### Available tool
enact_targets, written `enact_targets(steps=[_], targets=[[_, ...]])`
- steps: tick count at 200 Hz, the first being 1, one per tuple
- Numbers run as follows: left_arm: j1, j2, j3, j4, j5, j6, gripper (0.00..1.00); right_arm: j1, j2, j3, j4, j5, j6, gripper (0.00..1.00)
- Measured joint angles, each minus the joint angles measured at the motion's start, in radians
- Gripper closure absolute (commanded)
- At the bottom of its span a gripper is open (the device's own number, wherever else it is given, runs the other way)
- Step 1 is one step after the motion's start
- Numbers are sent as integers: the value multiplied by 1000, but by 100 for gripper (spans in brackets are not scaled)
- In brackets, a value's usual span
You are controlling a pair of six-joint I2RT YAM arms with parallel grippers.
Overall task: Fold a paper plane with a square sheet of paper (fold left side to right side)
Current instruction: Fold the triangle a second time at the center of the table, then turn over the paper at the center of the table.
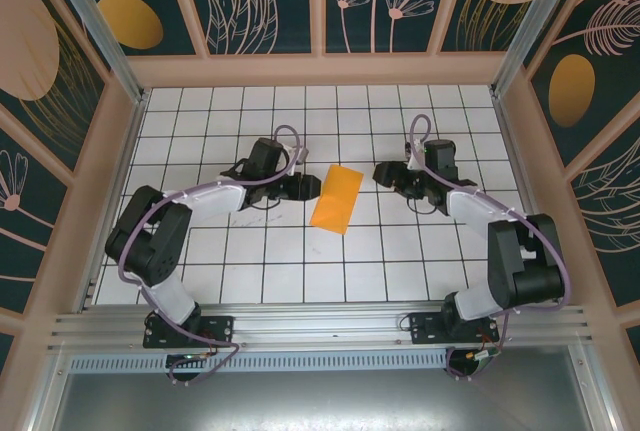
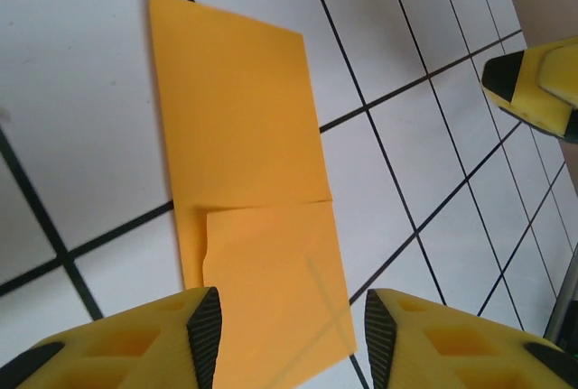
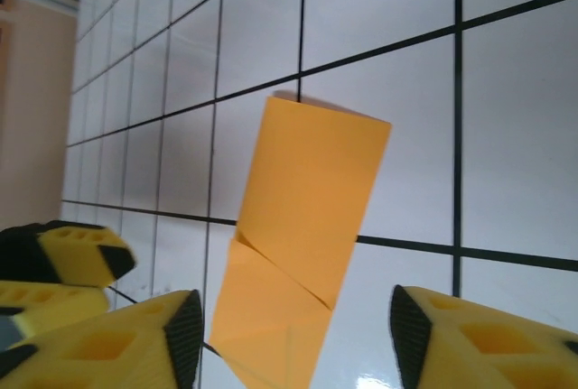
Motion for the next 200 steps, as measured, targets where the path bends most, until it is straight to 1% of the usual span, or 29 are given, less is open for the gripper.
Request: enact_targets(steps=[17,48,71,92,142,168,200], targets=[[0,61,28,0,11,11,54,0,-6,-22,38,-21,8,32],[0,150,58,0,34,27,58,0,-11,-31,54,-39,11,32],[0,189,85,-1,43,38,59,0,-12,-31,58,-43,11,32],[0,201,97,0,46,44,61,0,-13,-36,58,-43,11,32],[-4,217,98,-1,50,45,61,-1,-13,-37,57,-43,8,32],[-7,229,98,-1,50,46,65,-1,-13,-37,57,-42,7,32],[-14,238,106,-1,50,50,65,-1,-14,-37,56,-42,7,32]])
